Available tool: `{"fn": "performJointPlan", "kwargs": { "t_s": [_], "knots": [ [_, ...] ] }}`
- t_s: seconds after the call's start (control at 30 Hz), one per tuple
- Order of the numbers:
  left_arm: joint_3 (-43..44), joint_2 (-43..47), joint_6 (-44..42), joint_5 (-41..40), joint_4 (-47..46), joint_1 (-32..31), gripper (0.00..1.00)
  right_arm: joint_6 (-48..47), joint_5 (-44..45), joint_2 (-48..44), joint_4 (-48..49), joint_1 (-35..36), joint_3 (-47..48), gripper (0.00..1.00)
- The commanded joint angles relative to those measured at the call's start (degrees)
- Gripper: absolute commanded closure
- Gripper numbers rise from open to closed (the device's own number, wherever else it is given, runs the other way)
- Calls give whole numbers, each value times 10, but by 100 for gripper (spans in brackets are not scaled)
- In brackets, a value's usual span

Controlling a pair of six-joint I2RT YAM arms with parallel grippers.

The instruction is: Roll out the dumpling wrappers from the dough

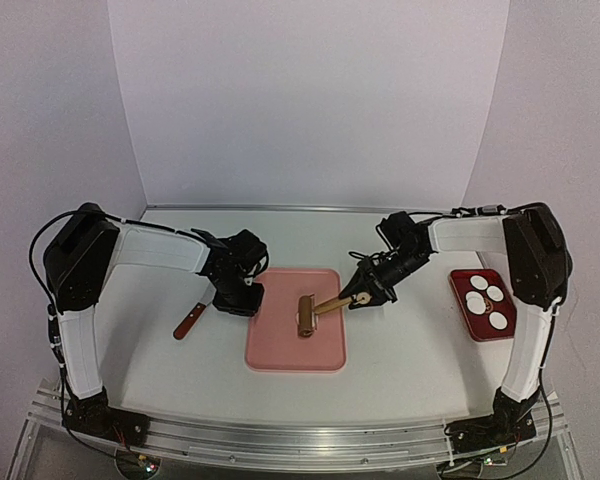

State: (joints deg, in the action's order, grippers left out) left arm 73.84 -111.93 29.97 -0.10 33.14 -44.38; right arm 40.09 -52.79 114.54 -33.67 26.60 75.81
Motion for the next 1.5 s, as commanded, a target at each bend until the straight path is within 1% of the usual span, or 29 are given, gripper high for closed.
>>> {"fn": "performJointPlan", "kwargs": {
  "t_s": [0.0,0.2,0.47,0.63,0.8,1.03,1.17,1.47],
  "knots": [
    [13,-4,-1,-59,62,11,100,45,423,95,-187,12,-69,100],
    [10,-2,4,-64,63,11,100,49,448,78,-196,11,-65,100],
    [-2,8,9,-71,61,13,100,48,481,17,-215,-14,-66,100],
    [-8,14,6,-72,54,14,100,47,480,12,-218,-15,-58,100],
    [-24,28,-3,-54,28,14,100,48,478,20,-218,1,-43,100],
    [-36,33,-11,-29,5,14,100,65,440,63,-197,41,-38,100],
    [-41,38,-11,-25,1,14,100,70,442,69,-192,43,-42,100],
    [-39,35,-12,-17,-3,14,100,73,434,104,-187,43,-13,100]
  ]
}}
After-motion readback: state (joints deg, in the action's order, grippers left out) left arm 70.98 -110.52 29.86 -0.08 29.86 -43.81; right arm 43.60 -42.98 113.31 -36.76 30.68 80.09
